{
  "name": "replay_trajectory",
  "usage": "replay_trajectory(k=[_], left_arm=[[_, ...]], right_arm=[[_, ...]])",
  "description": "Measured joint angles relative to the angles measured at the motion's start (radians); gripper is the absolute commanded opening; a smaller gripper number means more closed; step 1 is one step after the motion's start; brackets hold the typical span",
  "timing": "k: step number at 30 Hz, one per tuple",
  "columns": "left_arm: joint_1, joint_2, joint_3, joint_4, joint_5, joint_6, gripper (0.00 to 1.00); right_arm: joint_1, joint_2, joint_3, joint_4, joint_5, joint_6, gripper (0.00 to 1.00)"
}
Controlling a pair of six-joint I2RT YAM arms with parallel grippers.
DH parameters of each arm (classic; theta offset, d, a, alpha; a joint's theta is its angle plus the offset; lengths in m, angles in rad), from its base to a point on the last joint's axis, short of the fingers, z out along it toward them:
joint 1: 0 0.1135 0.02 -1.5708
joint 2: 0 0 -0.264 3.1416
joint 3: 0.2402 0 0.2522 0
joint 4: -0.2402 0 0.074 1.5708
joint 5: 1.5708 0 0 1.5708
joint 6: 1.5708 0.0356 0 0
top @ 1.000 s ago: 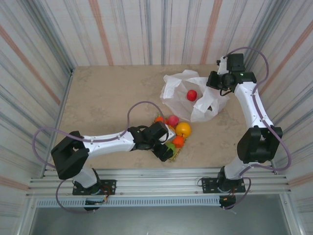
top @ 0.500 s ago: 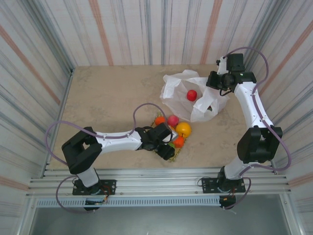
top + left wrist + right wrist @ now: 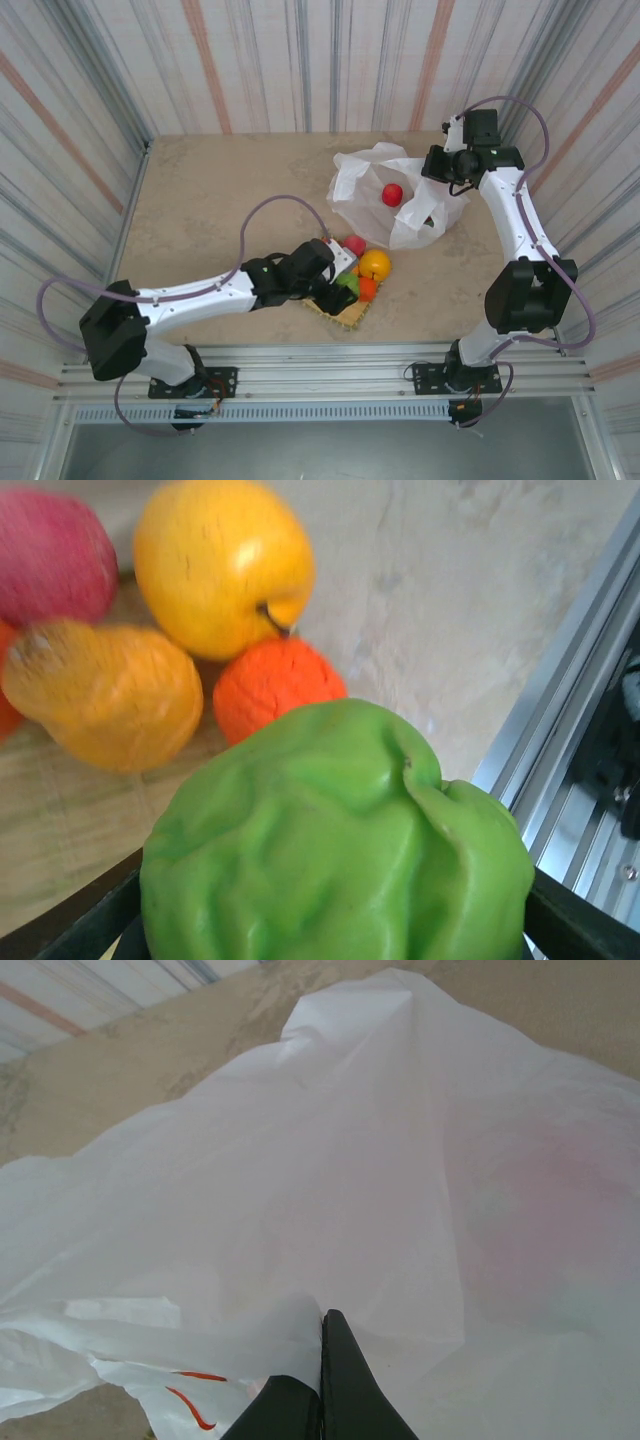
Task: Place the fruits into the plastic bag
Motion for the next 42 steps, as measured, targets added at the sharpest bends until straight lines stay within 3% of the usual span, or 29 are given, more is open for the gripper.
replay_trajectory(k=[4,8,15,23,33,42], left_arm=[[0.000,0.056,0.103,0.007,-0.055,0.067,0.63],[0.011,0.205,0.302,0.021,-0.108,0.164,0.62],[0.096,0.431,0.528,0.047,-0.158,0.308,0.62],[0.155,0.603,0.654,0.064,-0.230,0.424,0.63],[0.177,0.735,0.731,0.238,-0.249,0.498,0.67],[0.208,0.901,0.877,0.254,-0.264,0.519,0.67]], right_arm=[[0.000,0.000,0.000,0.000,-0.004,0.000,0.00],[0.000,0.000,0.000,-0.001,-0.011,0.000,0.00],[-0.006,-0.003,0.000,-0.006,-0.015,0.000,0.00],[-0.008,-0.015,0.000,-0.009,-0.018,0.000,0.00],[-0.008,-0.014,0.001,-0.009,-0.038,0.001,0.00],[0.003,-0.014,0.043,-0.010,-0.052,0.008,0.00]])
